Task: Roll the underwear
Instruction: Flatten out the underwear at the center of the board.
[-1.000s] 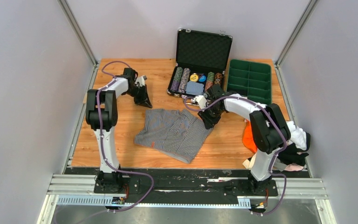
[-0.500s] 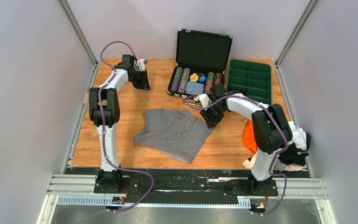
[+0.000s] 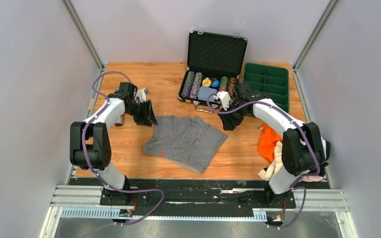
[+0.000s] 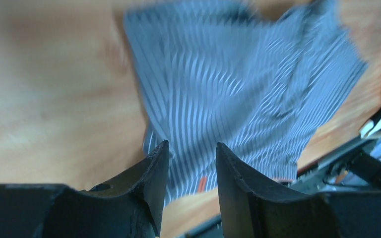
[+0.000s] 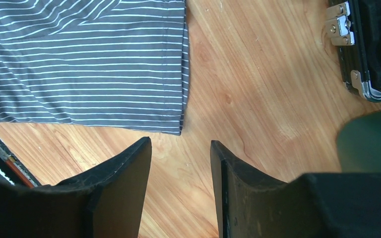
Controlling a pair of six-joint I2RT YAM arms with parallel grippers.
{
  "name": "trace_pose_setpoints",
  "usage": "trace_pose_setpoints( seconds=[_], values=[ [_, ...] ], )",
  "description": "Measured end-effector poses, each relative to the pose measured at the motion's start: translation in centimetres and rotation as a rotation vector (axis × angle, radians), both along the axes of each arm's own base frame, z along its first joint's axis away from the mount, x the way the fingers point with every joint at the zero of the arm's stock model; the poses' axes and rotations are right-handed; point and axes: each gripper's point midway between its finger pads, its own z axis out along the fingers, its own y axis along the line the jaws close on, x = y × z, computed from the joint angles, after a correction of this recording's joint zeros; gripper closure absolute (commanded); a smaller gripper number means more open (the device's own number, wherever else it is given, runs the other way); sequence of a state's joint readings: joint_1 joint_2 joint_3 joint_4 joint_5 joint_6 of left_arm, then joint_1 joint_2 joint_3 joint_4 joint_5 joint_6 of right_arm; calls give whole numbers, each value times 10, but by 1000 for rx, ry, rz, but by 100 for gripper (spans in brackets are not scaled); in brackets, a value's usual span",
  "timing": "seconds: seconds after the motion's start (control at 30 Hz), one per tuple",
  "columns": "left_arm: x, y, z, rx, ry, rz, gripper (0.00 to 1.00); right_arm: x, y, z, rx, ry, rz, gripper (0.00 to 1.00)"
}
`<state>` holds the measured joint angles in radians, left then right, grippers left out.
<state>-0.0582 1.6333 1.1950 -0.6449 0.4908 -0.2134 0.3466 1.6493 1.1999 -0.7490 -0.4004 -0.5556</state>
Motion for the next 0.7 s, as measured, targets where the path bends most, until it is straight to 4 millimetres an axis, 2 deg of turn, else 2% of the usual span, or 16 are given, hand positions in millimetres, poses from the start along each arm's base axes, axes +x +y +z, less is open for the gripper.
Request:
trace_pose_setpoints(
  seconds=[0.07, 0.13, 0.3, 0.37, 0.57, 0.67, 0.7],
  values=[
    [-37, 5, -33, 4, 169, 25, 52, -1, 1, 0, 5, 5, 3, 51],
    [-56, 10, -46, 3, 255, 50, 52, -1, 2, 1, 10, 10, 4, 51],
    [-68, 11, -57, -23, 302, 76, 49, -2, 9, -2, 15, 28, 19, 51],
    [-75, 13, -63, -13, 325, 85, 44, -6, 13, -5, 13, 36, 35, 51],
    [-99, 29, -79, 61, 396, 154, 41, -19, 34, -12, 12, 66, 97, 52],
    [-114, 37, -83, 79, 421, 195, 47, -14, 51, -8, 27, 73, 121, 52],
    [-119, 38, -85, 83, 430, 208, 52, -9, 59, -4, 38, 68, 125, 52]
  ],
)
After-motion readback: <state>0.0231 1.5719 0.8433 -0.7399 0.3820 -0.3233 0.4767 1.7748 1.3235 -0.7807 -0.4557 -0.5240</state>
